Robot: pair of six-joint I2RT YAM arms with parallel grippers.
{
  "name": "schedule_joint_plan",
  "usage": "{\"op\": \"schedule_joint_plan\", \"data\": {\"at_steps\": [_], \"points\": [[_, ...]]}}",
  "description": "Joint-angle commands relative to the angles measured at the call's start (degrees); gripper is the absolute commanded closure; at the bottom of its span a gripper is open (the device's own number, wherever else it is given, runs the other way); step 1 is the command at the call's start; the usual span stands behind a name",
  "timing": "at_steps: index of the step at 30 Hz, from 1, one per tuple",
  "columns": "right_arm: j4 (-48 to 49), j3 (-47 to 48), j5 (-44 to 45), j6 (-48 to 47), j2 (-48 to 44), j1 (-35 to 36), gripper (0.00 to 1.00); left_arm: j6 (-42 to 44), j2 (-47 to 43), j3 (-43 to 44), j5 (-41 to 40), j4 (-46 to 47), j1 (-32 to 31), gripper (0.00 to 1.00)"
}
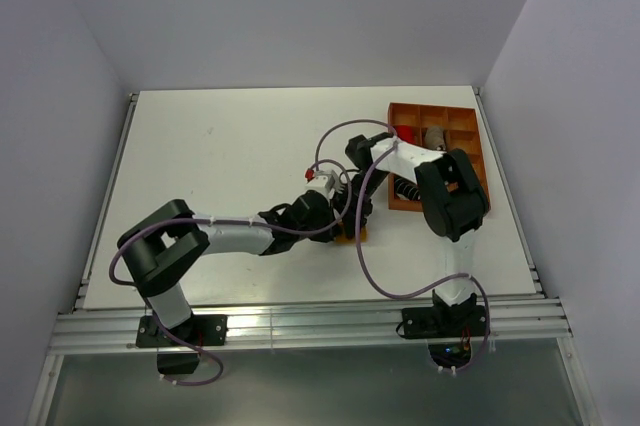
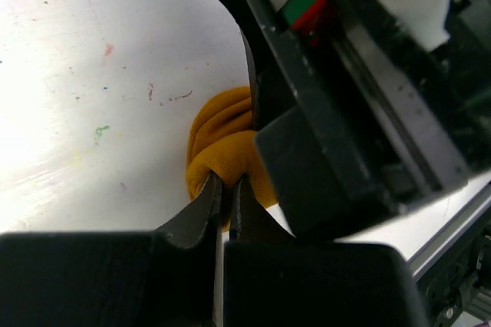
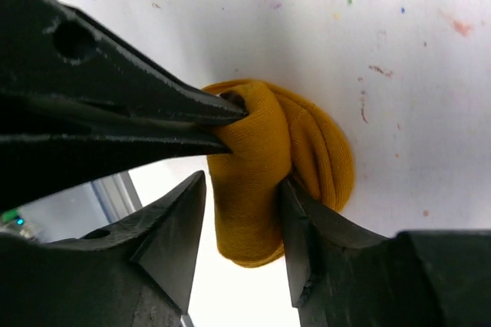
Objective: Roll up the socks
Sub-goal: Roll the sock at the center of the board.
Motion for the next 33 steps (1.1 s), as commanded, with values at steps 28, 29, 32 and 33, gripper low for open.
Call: {"op": "schedule_joint_plan", "data": {"at_steps": [28,29,32,33], "points": [[8.57,-7.35,-2.57,-2.71,-14.22,-10.02,0.37,-2.97,5.37,5.58,-5.01,-14.73,-1.45,1.00],[9.35,-7.88,-2.84,-2.63,-14.84,-10.55,0.37,-2.97,5.54,5.67,-5.01,-14.92,-1.45,1.00],[9.01,-8.67,-4.77,-3.94,-17.12,-12.65,0.37,-2.80,5.89,6.19,-4.66,-15.45,-1.45,1.00],[9.27,-9.20,-5.12,-4.21,-17.91,-13.27,0.37,-2.62,5.98,6.54,-4.57,-15.54,-1.45,1.00]]}}
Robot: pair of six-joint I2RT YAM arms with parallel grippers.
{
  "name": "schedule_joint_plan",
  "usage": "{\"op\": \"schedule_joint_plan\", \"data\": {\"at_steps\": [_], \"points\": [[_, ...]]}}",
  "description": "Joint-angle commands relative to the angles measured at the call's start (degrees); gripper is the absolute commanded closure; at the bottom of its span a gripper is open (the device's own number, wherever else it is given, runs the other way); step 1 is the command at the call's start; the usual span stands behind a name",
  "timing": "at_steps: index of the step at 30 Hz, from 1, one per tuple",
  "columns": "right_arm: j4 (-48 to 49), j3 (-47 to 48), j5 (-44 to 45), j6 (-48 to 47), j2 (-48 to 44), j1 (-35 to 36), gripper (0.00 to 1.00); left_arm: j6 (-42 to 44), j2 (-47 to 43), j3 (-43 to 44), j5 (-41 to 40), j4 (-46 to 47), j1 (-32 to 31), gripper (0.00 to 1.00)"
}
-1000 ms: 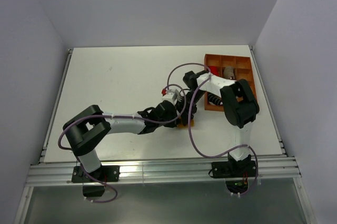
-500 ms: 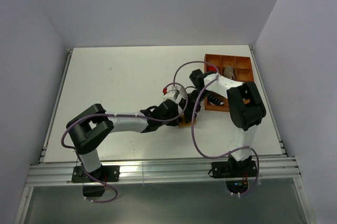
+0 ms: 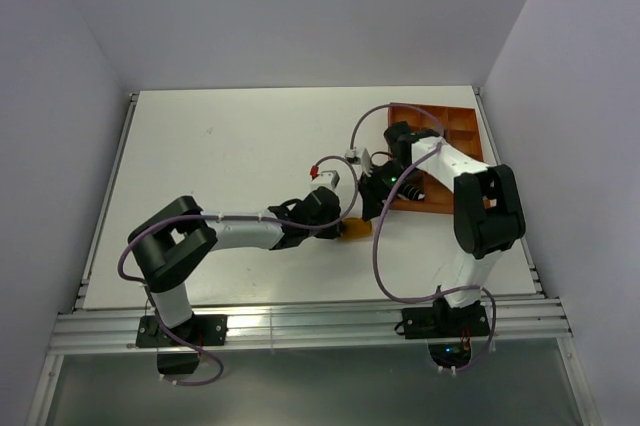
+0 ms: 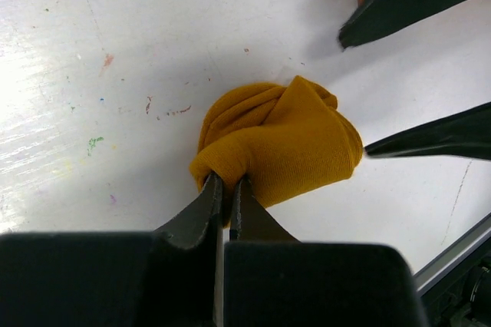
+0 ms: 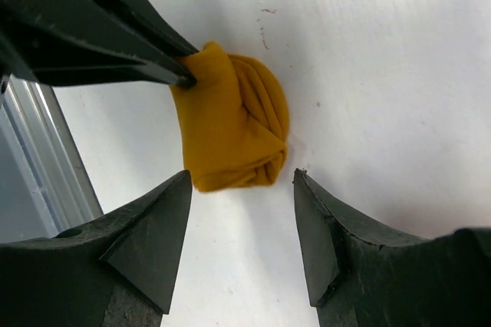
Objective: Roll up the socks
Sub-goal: Roll the sock at the center of the board.
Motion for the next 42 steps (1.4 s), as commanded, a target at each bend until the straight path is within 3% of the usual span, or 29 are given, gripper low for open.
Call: {"op": "schedule_joint_plan", "data": {"at_steps": [1,6,13,17,23,27,37,42], "points": [[1.88,-1.70,-3.18,-2.59,-5.90,-3.21,0.37,0.72,2.81,0.05,-0.59,-8.44,-0.12,1.00],[9.52,-10.57,-3.01,-3.82,-16.24,-6.65,0.37,0.72,3.51,0.76,0.20,-8.70,-0.12,1.00],[27.70,-28.50,-2.74,-6.72,-33.21,-7.53,0.32,1.16,4.48,2.60,1.17,-10.54,-0.12,1.00],[33.87,-33.60,-3.53,-3.41,-36.58,-8.24,0.29,1.52,4.75,3.13,1.78,-10.81,-0.03,1.00],[22.02,-24.56,-8.01,-7.60,-27.10,-11.48,0.33,1.69,5.27,3.48,2.48,-10.37,0.06,1.00],[25.87,-28.50,-5.47,-8.40,-32.86,-12.19,0.30,1.87,5.63,3.83,3.01,-10.72,0.14,1.00],[33.33,-39.39,4.98,-17.79,-44.65,-5.35,0.27,2.22,7.03,5.50,4.77,-12.39,0.50,1.00],[39.76,-45.82,11.84,-19.64,-48.35,3.78,0.26,2.48,7.65,6.56,5.30,-13.62,0.67,1.00]]}}
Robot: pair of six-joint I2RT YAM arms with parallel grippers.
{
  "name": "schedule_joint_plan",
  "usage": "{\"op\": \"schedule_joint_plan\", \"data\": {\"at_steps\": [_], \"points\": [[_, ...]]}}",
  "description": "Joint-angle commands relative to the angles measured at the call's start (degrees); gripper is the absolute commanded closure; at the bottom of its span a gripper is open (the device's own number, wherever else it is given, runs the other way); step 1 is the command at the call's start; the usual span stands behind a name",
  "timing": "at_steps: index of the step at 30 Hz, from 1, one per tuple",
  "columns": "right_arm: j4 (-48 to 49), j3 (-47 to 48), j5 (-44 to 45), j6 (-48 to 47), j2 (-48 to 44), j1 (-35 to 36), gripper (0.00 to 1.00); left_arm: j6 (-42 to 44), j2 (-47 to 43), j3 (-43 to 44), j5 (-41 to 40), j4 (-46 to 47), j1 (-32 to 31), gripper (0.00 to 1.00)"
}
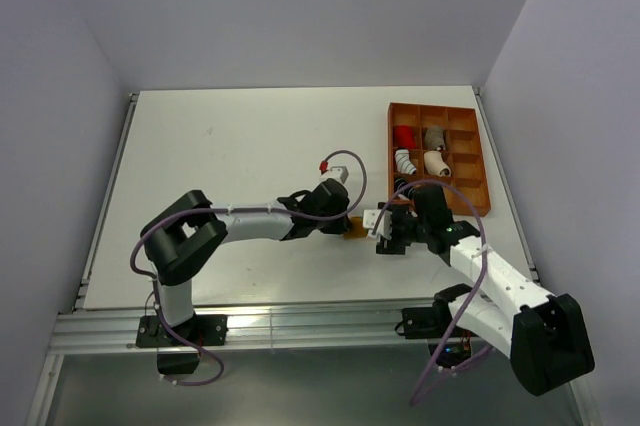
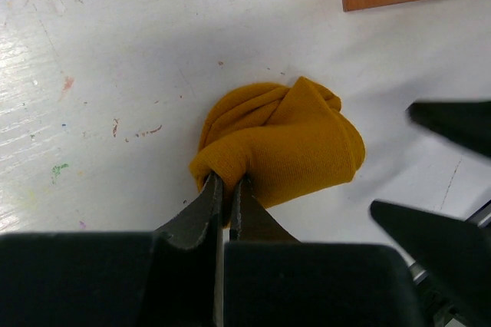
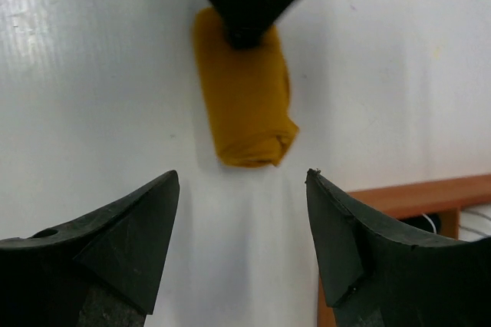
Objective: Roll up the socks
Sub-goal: Roll the sock at the center of the board.
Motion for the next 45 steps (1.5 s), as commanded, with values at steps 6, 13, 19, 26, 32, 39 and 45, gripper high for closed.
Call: {"op": "schedule_joint_plan", "data": {"at_steps": [6,13,19,26,32,39,45], "points": [[7.23,-3.52,8.63,-4.81,-1.35,8.72,0.24,2.22,3.82,0.46,2.02,-9.34,0.04,1.00],[9.52,-3.26,11.00,-6.39,0.68,12.59,0.24,2.13,4.44,0.82,3.60,-9.26,0.30,1.00],[11.35,-3.08,13.64,-7.98,3.40,14.70,0.24,2.75,4.70,0.99,4.66,-9.34,0.57,1.00],[12.06,-1.50,16.28,-9.21,8.14,16.02,0.25,3.10,5.23,1.52,6.41,-9.17,1.00,1.00],[13.56,0.08,18.12,-10.09,10.96,16.20,0.26,3.98,5.76,2.05,7.30,-9.78,1.36,1.00],[12.86,1.75,18.91,-10.35,14.21,16.28,0.29,4.77,6.20,2.49,9.93,-10.05,1.97,1.00],[6.89,5.97,19.53,-8.68,18.87,16.20,0.46,5.12,6.20,2.75,14.15,-9.70,3.64,1.00]]}}
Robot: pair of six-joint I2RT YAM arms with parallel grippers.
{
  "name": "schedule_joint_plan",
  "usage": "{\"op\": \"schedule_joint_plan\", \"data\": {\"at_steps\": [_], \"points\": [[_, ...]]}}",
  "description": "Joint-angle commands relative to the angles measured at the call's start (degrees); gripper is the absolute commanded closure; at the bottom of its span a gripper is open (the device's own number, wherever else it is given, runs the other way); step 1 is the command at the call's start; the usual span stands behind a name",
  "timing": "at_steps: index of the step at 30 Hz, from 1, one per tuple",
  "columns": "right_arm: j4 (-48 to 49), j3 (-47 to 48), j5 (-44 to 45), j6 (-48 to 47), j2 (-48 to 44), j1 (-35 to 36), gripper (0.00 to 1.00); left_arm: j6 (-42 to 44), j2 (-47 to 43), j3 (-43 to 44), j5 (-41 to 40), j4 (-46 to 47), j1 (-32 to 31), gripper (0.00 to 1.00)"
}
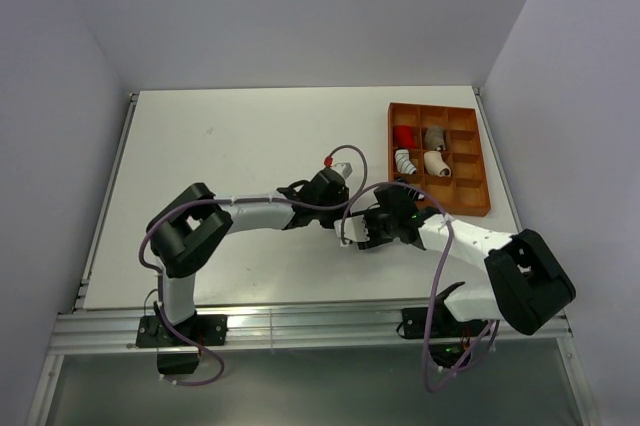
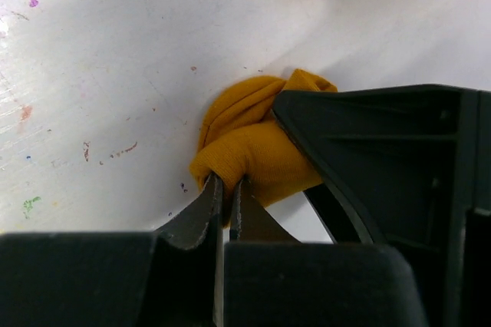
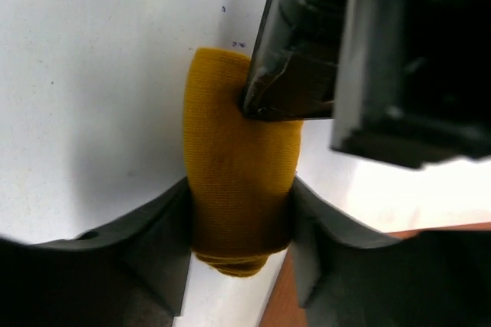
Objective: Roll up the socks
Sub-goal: Roll the sock at the center of the board.
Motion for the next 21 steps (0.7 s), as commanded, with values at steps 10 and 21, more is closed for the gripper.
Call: {"op": "schedule_joint_plan", "data": {"at_steps": [10,21], "points": [[-13.45,7.68,-1.11,4.17,5.52,-0.02,0.65,-2.02,2.04,-0.39,14.97,-6.28,4.80,0.94],[-25.06,15.49,-3.92,8.56,13.25,-1.43,0.71,-7.56,-1.03,-1.62,20.61,-2.24,8.57,0.76]]}}
